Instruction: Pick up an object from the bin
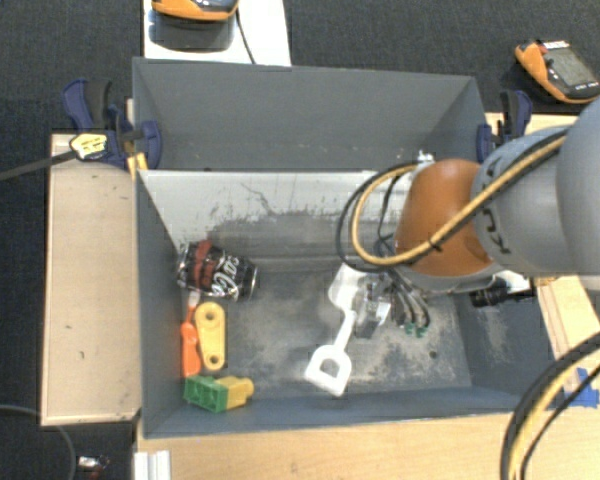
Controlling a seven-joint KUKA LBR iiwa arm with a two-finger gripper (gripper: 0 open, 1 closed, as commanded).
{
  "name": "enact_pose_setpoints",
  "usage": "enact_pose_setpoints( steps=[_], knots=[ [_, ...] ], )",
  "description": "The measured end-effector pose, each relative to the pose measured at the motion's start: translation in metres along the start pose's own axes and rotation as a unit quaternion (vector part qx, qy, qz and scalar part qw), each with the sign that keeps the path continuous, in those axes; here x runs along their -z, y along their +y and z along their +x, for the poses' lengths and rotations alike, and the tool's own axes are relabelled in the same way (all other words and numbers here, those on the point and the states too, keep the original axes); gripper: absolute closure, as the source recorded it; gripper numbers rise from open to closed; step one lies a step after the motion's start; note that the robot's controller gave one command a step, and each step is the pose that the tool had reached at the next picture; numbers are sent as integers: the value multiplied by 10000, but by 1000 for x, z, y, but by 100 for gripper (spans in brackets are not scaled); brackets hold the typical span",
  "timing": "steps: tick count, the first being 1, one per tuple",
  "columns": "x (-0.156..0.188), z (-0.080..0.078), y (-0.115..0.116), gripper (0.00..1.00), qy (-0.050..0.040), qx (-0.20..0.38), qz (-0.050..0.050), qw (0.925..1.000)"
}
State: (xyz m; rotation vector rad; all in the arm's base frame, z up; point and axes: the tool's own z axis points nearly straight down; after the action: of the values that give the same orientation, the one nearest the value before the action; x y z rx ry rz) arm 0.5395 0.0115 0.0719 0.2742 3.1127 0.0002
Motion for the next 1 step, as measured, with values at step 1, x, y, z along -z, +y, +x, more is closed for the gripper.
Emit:
enact_pose_setpoints(
  steps=[1],
  knots=[
    [0, 0, 0, 100, 0, 3, 0, 10000]
  ],
)
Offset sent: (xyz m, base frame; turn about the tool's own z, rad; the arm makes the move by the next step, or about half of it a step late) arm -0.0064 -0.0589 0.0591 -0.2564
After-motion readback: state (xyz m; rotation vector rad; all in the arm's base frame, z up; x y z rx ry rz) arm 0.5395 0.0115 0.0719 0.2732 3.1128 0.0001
